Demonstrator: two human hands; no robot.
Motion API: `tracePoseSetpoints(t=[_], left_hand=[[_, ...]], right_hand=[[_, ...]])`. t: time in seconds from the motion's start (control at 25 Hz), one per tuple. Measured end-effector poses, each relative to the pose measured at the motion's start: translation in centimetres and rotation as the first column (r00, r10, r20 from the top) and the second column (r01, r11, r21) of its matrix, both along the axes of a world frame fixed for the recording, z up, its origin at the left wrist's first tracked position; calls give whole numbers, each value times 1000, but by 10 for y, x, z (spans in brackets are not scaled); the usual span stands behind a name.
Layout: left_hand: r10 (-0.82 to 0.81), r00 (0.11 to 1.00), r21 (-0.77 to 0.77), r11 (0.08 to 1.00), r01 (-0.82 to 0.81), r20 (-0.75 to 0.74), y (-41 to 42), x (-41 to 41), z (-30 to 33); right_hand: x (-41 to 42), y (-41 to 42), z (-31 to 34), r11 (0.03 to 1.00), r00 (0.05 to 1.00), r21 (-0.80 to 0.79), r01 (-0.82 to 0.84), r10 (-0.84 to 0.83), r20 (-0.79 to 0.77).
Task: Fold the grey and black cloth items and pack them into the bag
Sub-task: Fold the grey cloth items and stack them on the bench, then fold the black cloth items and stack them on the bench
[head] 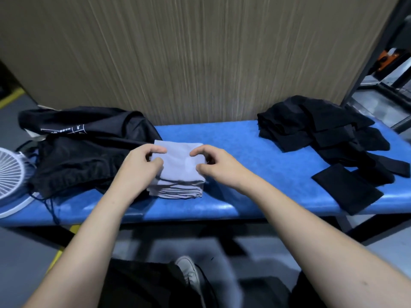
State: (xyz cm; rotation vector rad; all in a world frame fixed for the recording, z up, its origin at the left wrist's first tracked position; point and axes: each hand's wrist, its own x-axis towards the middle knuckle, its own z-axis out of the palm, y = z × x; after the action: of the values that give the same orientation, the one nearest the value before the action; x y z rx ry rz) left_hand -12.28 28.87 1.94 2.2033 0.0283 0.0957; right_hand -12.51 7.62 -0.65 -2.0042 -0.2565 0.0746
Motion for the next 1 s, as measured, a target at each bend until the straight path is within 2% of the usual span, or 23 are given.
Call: tracePoseSetpoints(t=[0.08, 0.2, 0.32, 0.44, 0.56, 0.64, 0.76, 1.0], left_hand=[[-14, 999, 39, 999, 16, -41, 10, 2, -8], [-82, 996, 235, 968, 86, -27, 17, 1, -13], [-73, 991, 251, 967, 43, 112, 18, -3, -5], [-101, 960, 307, 952, 17, 261, 18, -7, 1], [-170, 965, 431, 900, 69, 201, 18, -9, -2], [-158, 978, 505, 861, 67, 140, 21, -9, -5], [-145, 985, 520, 851, 76, 94, 22, -8, -5], [-123, 984, 523, 851, 40, 125, 13, -9, 0]], right_hand=[[3, 5, -5, 997, 1000, -77, -14, 15, 13], [2, 8, -11, 968, 997, -240, -69, 77, 28], [1, 6, -15, 974, 995, -223, -42, 61, 82], [0, 1, -16, 970, 971, -227, 87, -32, 237], [-4, -1, -20, 951, 954, -303, 67, 28, 299], [-5, -2, -26, 925, 962, -380, 15, 90, 259], [-6, -1, -29, 913, 977, -407, -20, 105, 187], [-11, -13, -25, 928, 971, -373, -16, 104, 217]])
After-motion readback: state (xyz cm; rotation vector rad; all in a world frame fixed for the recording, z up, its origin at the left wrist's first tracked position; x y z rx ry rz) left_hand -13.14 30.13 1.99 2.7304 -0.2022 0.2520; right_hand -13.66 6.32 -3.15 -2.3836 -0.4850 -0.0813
